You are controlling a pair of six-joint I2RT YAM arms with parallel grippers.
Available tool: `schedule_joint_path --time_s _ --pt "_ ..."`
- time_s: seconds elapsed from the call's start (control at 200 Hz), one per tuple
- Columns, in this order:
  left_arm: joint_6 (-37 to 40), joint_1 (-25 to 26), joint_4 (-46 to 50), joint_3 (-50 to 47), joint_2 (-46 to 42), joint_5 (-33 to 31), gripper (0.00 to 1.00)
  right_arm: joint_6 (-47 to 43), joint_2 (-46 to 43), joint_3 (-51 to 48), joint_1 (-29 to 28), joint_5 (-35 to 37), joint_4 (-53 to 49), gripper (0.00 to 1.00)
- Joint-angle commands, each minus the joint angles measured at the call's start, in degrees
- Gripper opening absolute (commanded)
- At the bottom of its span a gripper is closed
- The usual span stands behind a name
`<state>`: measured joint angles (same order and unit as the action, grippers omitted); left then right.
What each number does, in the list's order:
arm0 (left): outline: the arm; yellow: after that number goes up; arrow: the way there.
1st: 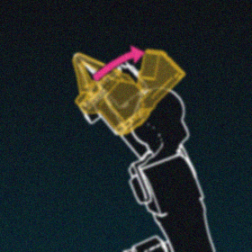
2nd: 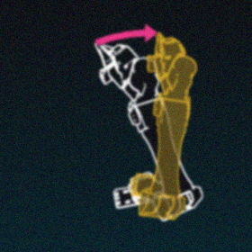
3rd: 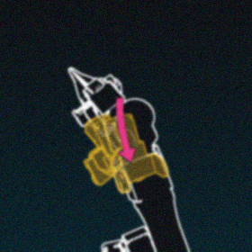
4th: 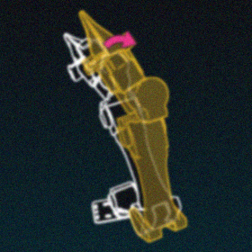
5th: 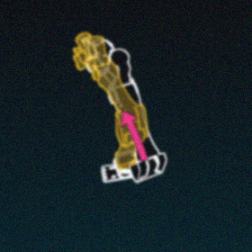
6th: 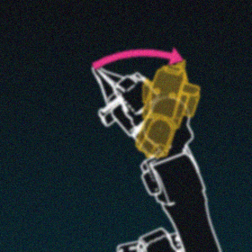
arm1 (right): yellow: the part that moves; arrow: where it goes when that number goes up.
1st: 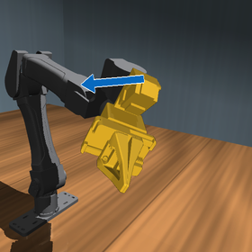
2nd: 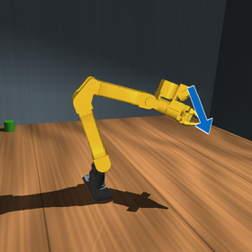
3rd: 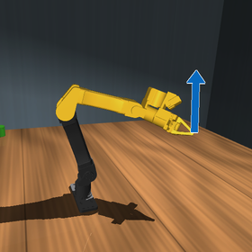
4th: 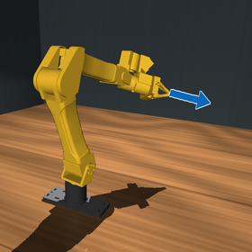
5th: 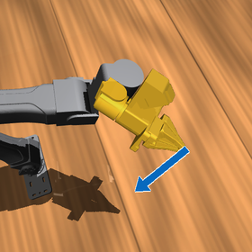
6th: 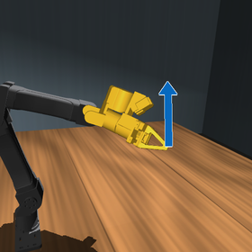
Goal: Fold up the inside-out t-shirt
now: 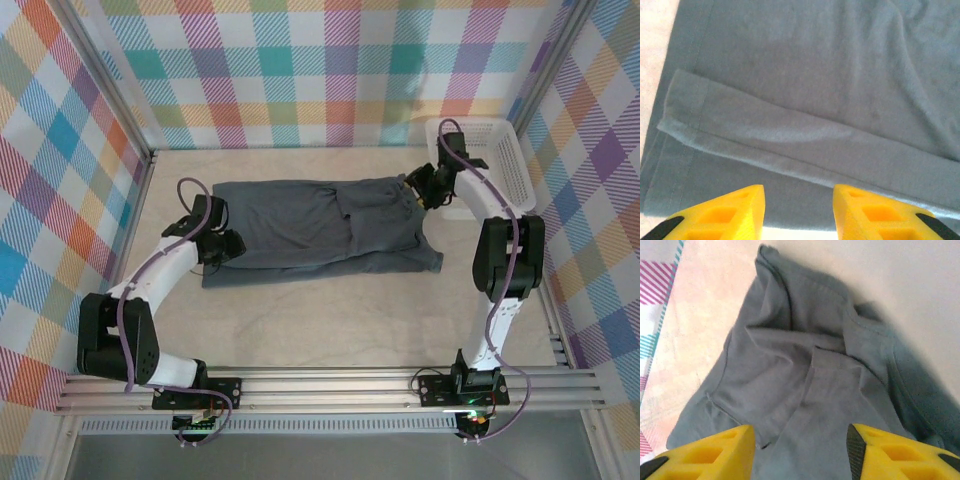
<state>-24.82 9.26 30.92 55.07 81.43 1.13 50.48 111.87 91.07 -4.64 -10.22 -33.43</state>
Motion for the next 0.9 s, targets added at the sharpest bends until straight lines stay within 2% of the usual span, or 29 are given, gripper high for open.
schedule_joint_path --time_s 0.0,0.045,0.095,0.14,0.23,0.315,0.43,0.535,0.64,0.77,0.895 --pt "-2.2 0.5 -0.9 2.7 2.6 -2.7 0.4 -3.4 -7.8 -8.5 -2.1 -2.4 -1.6 0.52" --pt "-3.4 0.5 -0.2 3.9 4.1 -3.9 0.4 -3.6 -11.8 -13.5 -2.1 -1.5 0.4 0.49" --pt "-4.5 0.5 0.4 5.2 6.1 -5.5 0.35 -4.0 -15.6 -18.6 -2.2 -0.4 2.1 0.45" --pt "-5.1 0.4 1.3 6.6 8.0 -7.0 0.24 -4.7 -18.1 -21.9 -2.4 0.1 3.7 0.37" --pt "-5.4 0.1 1.3 8.6 11.9 -9.7 0.0 -7.3 -19.8 -25.8 -2.5 1.8 4.3 0.11" --pt "-5.5 -0.7 -0.2 9.7 15.8 -10.3 0.0 -10.0 -19.1 -28.0 -3.2 6.5 4.0 0.01" --pt "-5.0 -1.9 -2.8 10.9 20.7 -6.2 0.0 -12.1 -16.9 -30.2 -5.1 10.6 6.3 0.0" --pt "-5.1 -1.9 -3.4 11.1 23.7 -5.2 0.0 -11.3 -13.4 -30.2 -6.0 13.3 6.8 0.02" --pt "-6.5 -2.3 -2.3 9.6 25.2 -4.8 0.0 -9.2 -10.0 -31.3 -6.0 11.4 6.9 0.02" --pt "-9.7 -2.9 -3.0 1.2 20.8 -5.0 0.0 -6.9 -11.7 -36.2 -6.0 9.2 6.3 0.02" --pt "-13.1 -3.4 -2.0 -8.3 13.6 -2.7 0.0 -2.7 -19.6 -45.1 -6.0 7.3 3.0 0.02"
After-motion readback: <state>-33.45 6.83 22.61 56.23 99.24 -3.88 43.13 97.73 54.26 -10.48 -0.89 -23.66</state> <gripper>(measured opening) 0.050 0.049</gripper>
